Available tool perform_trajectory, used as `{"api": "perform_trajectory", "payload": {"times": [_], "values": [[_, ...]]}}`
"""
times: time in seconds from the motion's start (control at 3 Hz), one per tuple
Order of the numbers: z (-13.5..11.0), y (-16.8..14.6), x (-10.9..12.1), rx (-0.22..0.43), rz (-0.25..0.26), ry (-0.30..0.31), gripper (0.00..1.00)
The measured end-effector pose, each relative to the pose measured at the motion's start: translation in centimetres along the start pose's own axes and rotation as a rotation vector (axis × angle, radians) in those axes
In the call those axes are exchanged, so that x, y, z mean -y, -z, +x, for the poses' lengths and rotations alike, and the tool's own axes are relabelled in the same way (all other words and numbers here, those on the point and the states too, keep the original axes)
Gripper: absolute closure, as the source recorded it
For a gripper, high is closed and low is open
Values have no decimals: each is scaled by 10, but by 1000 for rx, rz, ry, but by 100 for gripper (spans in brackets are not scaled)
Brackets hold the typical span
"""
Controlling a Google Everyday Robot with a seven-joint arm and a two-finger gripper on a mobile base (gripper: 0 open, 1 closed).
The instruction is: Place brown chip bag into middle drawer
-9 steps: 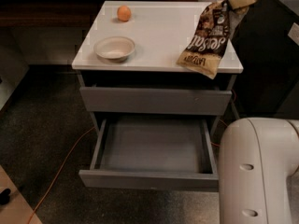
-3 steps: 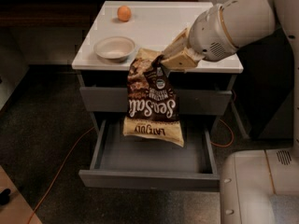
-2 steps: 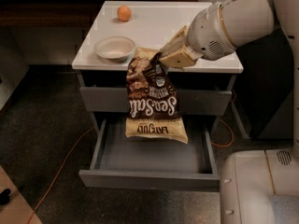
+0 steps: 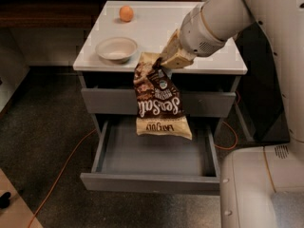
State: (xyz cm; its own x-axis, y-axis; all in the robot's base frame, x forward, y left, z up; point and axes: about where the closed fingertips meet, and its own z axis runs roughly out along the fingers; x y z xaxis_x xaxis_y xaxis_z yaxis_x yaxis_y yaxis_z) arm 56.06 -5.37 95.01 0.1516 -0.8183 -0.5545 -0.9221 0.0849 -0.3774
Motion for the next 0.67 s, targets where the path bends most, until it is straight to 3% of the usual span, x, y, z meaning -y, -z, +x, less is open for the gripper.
{"api": "perform_trajectory", "payload": {"times": [0.33, 0.67], "values": [[21, -27, 2, -99, -32, 126, 100], [37, -46, -7, -155, -65, 195, 100]]}}
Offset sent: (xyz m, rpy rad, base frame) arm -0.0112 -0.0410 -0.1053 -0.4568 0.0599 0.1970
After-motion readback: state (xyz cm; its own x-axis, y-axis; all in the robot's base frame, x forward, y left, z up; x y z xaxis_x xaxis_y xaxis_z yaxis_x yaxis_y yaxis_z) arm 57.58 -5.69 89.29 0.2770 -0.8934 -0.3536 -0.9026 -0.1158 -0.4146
